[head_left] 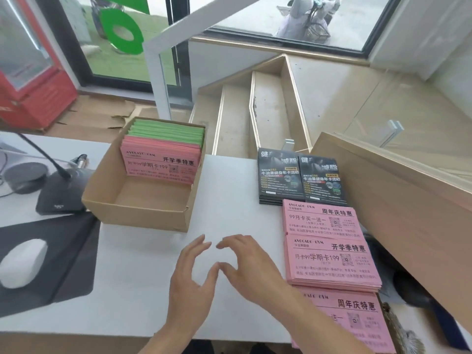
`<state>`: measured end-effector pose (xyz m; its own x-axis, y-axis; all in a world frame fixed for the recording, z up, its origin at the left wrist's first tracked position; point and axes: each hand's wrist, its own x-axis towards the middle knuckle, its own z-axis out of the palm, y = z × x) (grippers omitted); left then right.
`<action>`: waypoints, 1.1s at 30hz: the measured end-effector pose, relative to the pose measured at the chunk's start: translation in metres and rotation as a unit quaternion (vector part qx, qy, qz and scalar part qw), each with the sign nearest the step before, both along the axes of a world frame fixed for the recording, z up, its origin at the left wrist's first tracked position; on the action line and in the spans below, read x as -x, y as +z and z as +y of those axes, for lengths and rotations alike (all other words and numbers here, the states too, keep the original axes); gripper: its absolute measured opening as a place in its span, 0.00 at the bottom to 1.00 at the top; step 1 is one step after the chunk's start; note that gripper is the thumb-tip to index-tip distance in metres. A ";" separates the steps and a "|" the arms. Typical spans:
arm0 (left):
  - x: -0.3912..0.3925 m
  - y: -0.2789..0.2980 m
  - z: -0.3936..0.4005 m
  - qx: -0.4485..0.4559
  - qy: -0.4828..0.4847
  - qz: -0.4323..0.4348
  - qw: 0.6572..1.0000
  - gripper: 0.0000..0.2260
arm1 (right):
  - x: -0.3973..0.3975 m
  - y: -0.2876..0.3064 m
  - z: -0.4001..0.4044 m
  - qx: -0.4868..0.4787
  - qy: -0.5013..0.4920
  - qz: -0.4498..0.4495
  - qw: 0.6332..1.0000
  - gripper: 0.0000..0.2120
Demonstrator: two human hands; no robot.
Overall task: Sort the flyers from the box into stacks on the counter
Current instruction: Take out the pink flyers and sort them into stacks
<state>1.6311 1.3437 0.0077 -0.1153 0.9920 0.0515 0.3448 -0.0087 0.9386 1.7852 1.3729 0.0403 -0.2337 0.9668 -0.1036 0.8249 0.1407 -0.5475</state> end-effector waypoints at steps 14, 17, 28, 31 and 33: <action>0.166 0.035 0.205 -0.146 -0.012 0.300 0.943 0.19 | 0.121 0.025 0.153 -0.033 0.047 -0.117 0.991 0.25; 0.177 0.026 0.228 -0.108 -0.043 0.351 0.929 0.21 | 0.130 0.019 0.170 -0.029 0.044 -0.125 0.991 0.30; 0.181 0.022 0.229 -0.039 -0.001 0.264 0.964 0.16 | 0.147 -0.010 0.224 -0.082 0.028 -0.258 0.962 0.38; 0.180 0.024 0.229 -0.038 0.008 0.262 0.964 0.15 | 0.145 -0.013 0.216 -0.108 0.035 -0.272 0.956 0.37; 0.179 0.025 0.229 -0.032 0.010 0.261 0.965 0.15 | 0.145 -0.015 0.213 -0.134 0.028 -0.262 0.955 0.35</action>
<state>1.4517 1.5729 0.0327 -0.0757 0.9828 0.1683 0.7713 -0.0493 0.6345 1.6401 1.5862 0.0256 -0.2700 0.9624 0.0285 0.9628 0.2701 -0.0002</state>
